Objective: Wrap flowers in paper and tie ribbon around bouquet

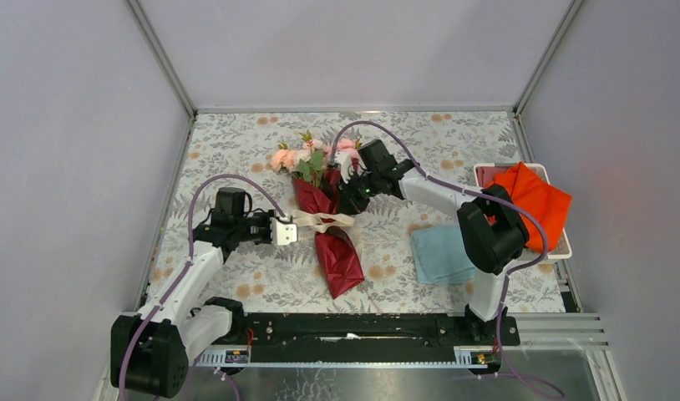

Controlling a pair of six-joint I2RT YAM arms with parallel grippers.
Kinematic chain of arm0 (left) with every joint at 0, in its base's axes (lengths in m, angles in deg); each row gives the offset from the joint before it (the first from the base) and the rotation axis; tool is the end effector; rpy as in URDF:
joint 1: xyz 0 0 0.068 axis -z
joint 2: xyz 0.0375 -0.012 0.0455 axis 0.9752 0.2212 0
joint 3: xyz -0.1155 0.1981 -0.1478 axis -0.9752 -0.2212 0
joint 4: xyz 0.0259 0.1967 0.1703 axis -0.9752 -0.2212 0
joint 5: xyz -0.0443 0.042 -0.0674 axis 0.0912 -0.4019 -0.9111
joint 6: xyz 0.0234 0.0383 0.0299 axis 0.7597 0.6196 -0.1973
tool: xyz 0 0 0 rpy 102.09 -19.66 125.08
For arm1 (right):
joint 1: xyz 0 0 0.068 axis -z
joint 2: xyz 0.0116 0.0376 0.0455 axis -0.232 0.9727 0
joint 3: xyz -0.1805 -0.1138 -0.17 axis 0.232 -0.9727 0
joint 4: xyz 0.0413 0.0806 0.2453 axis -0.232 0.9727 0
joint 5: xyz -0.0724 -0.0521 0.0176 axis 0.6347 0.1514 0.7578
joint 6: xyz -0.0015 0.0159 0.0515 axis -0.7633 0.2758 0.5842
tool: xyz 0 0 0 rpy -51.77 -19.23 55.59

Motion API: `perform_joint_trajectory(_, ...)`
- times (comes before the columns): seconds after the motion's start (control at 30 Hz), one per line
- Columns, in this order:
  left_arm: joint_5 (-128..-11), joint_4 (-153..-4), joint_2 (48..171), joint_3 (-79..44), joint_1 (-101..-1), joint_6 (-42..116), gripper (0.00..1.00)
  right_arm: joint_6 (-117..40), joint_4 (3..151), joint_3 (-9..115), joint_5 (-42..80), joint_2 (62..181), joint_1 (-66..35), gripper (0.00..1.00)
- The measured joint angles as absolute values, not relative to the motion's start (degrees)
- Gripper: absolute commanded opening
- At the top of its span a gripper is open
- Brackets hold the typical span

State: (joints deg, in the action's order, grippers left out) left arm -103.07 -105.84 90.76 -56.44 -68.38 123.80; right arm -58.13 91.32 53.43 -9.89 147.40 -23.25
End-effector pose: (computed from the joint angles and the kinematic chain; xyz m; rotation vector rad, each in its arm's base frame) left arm 0.1843 -0.0526 0.2162 1.6756 1.3889 -0.2386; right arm 0.3168 0.2621 0.2159 -1.2712 2.0026 0.9495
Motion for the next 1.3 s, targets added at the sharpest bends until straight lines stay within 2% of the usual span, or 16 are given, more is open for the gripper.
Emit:
perform_joint_trajectory(0.3,-103.0,-105.8,90.8,-56.4,-68.4,123.8,0.0,-59.9,91.3,54.0,-13.7,148.1,-25.9,0.14)
perform_joint_trajectory(0.5,-103.0,-105.8,90.8,-56.4,-68.4,123.8,0.0,-64.7,93.9,54.3,-13.7,148.4,-25.9,0.22)
perform_joint_trajectory(0.83,-103.0,-105.8,90.8,-56.5,-68.4,123.8,0.0,-72.1,94.6,52.1,-13.7,148.8,-25.9,0.19)
perform_joint_trajectory(0.9,-103.0,-105.8,90.8,-56.5,-68.4,123.8,0.0,-73.0,93.9,51.8,-13.8,148.9,-26.0,0.22)
perform_joint_trajectory(1.13,-103.0,-105.4,90.8,-56.5,-68.4,123.8,0.0,-74.1,90.6,51.3,-19.7,149.0,-26.1,0.4)
perform_joint_trajectory(1.3,-103.0,-105.3,90.8,-56.5,-68.4,123.8,0.0,-68.3,81.1,47.9,-23.9,149.0,-26.1,0.41)
